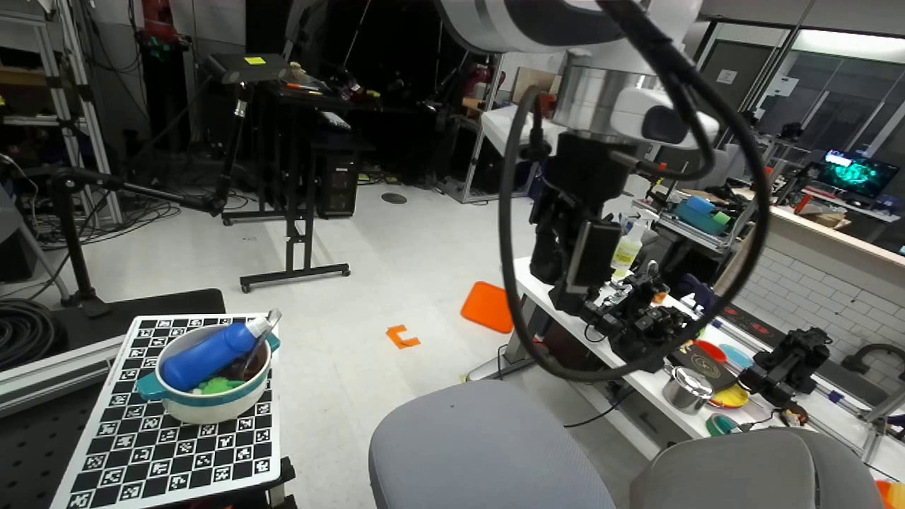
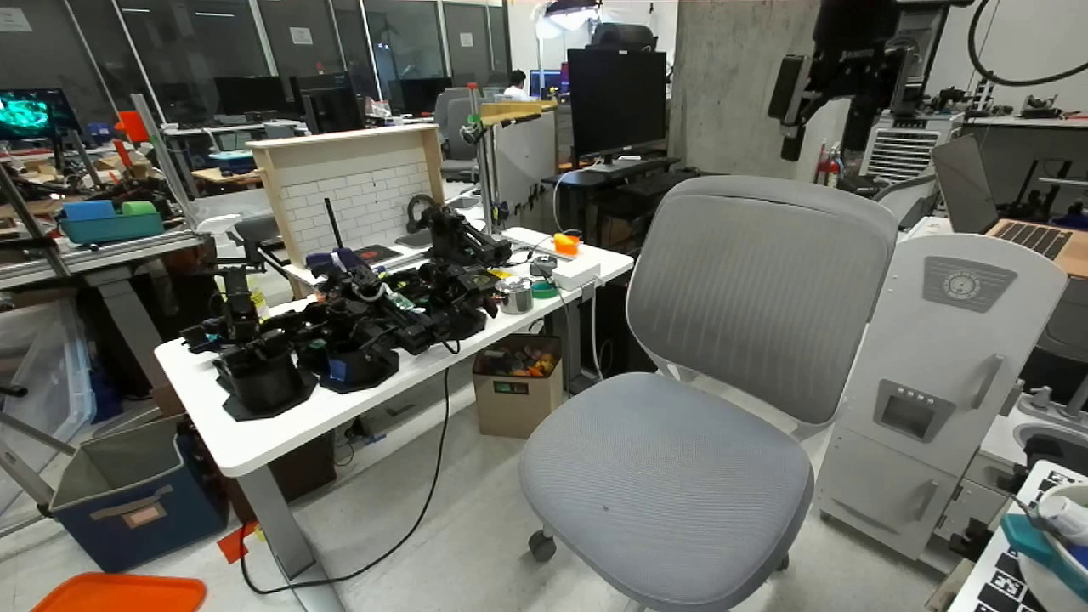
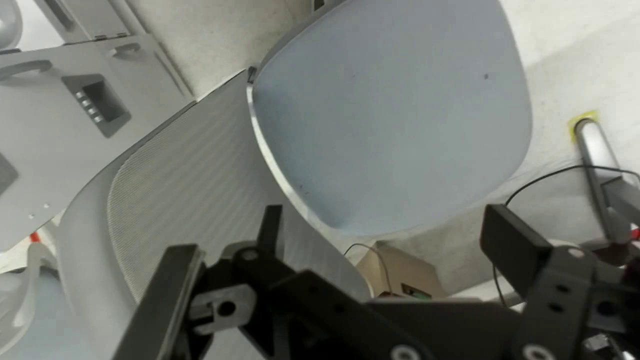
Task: Rotate the grey chair.
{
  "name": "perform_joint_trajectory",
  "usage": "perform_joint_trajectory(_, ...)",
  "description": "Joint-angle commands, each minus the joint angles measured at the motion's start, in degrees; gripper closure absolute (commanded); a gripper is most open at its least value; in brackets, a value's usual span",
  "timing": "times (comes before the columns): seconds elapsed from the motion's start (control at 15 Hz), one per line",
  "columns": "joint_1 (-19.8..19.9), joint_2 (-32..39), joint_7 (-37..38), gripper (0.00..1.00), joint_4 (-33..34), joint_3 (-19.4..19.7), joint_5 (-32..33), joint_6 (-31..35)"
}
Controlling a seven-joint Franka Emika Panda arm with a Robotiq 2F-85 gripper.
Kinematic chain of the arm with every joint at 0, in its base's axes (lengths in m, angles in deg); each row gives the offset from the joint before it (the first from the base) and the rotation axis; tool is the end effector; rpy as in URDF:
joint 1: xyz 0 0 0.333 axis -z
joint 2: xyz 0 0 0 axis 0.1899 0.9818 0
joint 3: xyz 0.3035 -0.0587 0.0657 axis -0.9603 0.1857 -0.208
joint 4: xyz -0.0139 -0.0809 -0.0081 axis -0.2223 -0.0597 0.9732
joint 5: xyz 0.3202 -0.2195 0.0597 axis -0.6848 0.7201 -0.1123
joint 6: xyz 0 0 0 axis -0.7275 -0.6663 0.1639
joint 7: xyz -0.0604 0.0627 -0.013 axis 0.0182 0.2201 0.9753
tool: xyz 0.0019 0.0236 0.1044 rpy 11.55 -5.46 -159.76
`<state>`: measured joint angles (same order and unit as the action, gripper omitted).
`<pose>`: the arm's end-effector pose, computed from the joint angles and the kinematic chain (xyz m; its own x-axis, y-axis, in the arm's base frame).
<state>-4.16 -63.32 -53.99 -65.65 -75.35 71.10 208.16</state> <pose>0.6152 -0.1672 0.4272 0.8816 -0.4623 0.0952 -0.4683 -0.8820 0.0537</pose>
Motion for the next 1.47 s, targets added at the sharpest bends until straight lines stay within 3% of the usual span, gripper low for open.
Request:
perform_joint_trajectory(0.0,-0.89,-6.35,-2.97,0.00,-8.04,-2.36,-3.41,0.01)
perform_joint_trajectory(0.2,-2.67,-9.25,-1.81,0.00,-12.67,-3.76,-2.44,1.22)
perform_joint_trajectory(0.27,-1.99,-5.57,-1.41,0.00,-8.21,-3.04,-1.92,-0.07)
perform_joint_trajectory(0.53,-2.94,-7.77,-1.32,0.00,-11.20,-3.69,-1.90,0.06)
perform_joint_trajectory(1.4,-2.84,-7.87,-1.32,0.00,-11.35,-3.67,-1.90,0.06)
